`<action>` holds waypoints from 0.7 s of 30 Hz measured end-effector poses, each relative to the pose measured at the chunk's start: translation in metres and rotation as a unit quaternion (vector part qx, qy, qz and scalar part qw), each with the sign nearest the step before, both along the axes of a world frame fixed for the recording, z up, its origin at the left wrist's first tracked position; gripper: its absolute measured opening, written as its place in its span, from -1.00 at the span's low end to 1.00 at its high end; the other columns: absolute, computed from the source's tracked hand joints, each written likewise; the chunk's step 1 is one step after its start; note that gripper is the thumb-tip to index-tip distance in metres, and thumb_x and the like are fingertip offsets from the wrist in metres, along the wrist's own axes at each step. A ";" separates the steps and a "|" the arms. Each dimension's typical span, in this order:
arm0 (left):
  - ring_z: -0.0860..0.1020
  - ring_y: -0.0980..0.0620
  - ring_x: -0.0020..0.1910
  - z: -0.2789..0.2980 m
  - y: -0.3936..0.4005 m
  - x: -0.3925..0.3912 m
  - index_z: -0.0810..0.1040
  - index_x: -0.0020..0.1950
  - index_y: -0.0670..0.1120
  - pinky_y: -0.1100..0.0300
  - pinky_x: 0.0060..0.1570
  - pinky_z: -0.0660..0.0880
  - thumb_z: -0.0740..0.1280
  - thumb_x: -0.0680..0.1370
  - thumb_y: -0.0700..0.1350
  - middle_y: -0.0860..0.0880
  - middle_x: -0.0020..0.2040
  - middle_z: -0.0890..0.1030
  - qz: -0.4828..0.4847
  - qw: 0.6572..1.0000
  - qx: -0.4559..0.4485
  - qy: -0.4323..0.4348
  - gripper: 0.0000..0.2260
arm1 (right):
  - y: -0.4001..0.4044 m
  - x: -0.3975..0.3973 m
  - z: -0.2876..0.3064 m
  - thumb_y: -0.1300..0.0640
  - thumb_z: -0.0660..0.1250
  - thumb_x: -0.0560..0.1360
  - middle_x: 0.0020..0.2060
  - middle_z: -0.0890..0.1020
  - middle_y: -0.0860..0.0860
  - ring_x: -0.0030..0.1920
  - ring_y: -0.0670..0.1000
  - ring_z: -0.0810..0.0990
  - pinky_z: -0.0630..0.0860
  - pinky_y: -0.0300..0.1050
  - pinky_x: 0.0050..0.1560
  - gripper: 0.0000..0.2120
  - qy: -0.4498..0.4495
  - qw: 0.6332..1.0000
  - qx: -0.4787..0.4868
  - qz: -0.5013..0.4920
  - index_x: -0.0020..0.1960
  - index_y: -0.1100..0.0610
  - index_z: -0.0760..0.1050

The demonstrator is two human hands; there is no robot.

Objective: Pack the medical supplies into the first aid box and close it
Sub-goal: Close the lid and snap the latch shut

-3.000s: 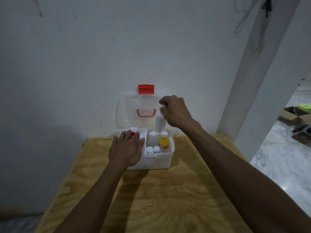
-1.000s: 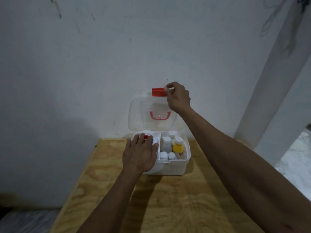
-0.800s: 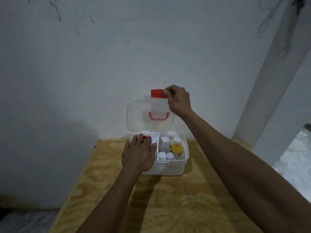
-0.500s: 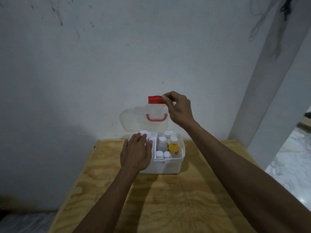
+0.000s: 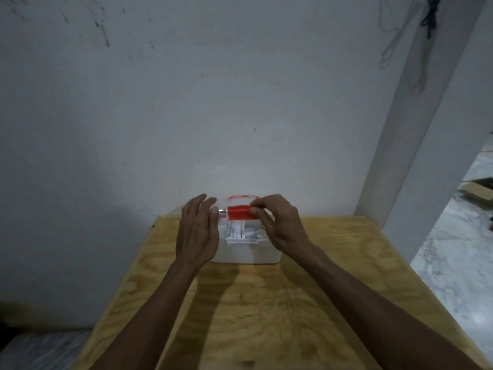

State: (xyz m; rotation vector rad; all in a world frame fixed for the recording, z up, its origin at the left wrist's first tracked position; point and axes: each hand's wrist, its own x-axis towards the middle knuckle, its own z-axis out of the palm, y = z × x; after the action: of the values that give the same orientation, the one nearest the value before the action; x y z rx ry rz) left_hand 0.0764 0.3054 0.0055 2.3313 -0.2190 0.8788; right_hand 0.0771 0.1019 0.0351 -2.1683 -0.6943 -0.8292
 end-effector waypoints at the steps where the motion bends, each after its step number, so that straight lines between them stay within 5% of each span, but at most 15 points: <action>1: 0.34 -0.06 0.39 -0.002 0.002 0.001 0.49 0.32 -0.09 -0.01 0.37 0.33 0.05 0.66 0.01 -0.11 0.36 0.46 -0.018 1.000 0.020 0.015 -0.64 | -0.001 -0.003 -0.006 0.21 0.37 0.52 -0.12 0.64 0.09 -0.09 0.09 0.56 0.50 0.04 -0.05 -0.90 -0.016 1.000 -0.022 0.004 0.00 0.21 0.60; 8: 0.20 0.01 0.52 -0.019 0.006 0.000 0.37 0.46 -0.03 0.15 0.41 0.12 0.03 0.65 0.09 -0.04 0.50 0.34 -0.047 0.993 0.069 0.083 -0.57 | -0.009 -0.020 -0.025 0.09 0.35 0.53 -0.06 0.67 0.06 0.04 0.08 0.57 0.47 0.07 0.12 -0.85 -0.021 0.991 -0.129 0.030 0.01 0.15 0.62; 15: 0.09 0.02 0.56 -0.024 0.004 -0.002 0.24 0.53 0.03 0.03 0.43 0.14 -0.04 0.62 0.21 -0.01 0.57 0.20 -0.042 0.990 0.074 0.111 -0.47 | -0.020 -0.026 -0.029 -0.07 0.35 0.52 0.07 0.68 0.03 0.20 0.11 0.55 0.44 0.09 0.21 -0.71 -0.047 0.971 -0.233 0.027 0.06 0.13 0.66; 21: 0.04 -0.05 0.57 -0.027 0.007 -0.004 0.17 0.54 0.10 -0.11 0.48 0.12 0.02 0.57 0.30 -0.02 0.59 0.11 -0.067 0.986 0.080 0.128 -0.42 | -0.015 -0.020 -0.036 -0.12 0.28 0.53 0.13 0.63 0.05 0.21 0.05 0.51 0.46 0.14 0.21 -0.65 -0.027 0.992 -0.123 -0.025 0.16 0.09 0.59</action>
State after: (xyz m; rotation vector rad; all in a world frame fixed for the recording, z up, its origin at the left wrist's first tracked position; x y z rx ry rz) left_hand 0.0723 0.3120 -0.0217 2.5158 -0.3438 0.5053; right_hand 0.0572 0.0870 -0.0011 -2.3991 -0.8096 -0.8697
